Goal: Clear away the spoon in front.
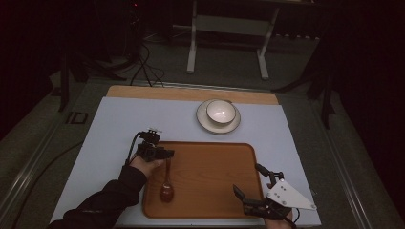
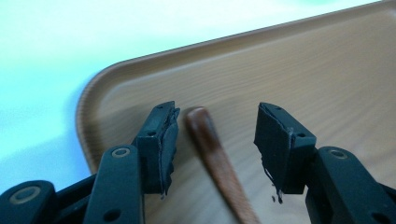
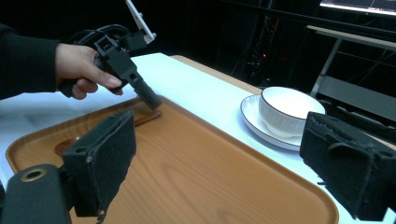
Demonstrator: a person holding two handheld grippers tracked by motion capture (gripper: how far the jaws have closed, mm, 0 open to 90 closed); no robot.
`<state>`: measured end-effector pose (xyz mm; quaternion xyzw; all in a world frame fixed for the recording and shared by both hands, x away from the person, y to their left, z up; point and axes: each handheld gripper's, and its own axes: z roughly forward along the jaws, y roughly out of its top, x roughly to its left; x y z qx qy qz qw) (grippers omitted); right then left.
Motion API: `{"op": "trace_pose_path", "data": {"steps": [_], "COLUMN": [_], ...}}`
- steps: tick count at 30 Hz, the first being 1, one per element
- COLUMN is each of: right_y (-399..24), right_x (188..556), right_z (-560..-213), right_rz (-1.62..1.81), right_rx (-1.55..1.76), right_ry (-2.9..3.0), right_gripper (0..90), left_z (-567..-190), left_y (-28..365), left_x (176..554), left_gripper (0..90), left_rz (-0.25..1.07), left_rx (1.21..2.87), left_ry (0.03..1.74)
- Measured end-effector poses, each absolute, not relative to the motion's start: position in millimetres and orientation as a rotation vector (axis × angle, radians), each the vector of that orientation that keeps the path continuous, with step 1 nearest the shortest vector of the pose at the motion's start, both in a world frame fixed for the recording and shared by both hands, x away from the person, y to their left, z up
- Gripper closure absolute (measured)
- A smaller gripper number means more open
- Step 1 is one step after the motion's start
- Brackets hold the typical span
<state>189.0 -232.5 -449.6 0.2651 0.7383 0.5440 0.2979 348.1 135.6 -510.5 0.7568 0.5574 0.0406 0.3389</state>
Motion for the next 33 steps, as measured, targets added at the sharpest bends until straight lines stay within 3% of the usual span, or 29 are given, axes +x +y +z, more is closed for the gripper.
{"op": "trace_pose_path", "data": {"steps": [4,9,14,33], "right_y": [-232,-233,-233,-234], "right_x": [190,190,189,190], "right_z": [-450,-450,-450,-451], "right_rz": [1.447,1.448,1.449,1.444], "right_rx": [0.705,0.709,0.711,0.721], "right_ry": [1.962,1.961,1.957,1.95], "right_gripper": [10.7,10.7,10.7,10.7], "left_z": [-501,-487,-473,-436], "left_y": [134,133,135,154], "left_x": [343,336,329,288], "left_gripper": [47.8,40.0,37.8,37.7], "left_rz": [0.068,0.065,0.078,0.132], "left_rx": [1.978,1.98,1.958,1.895], "left_ry": [1.402,1.339,1.293,1.099]}}
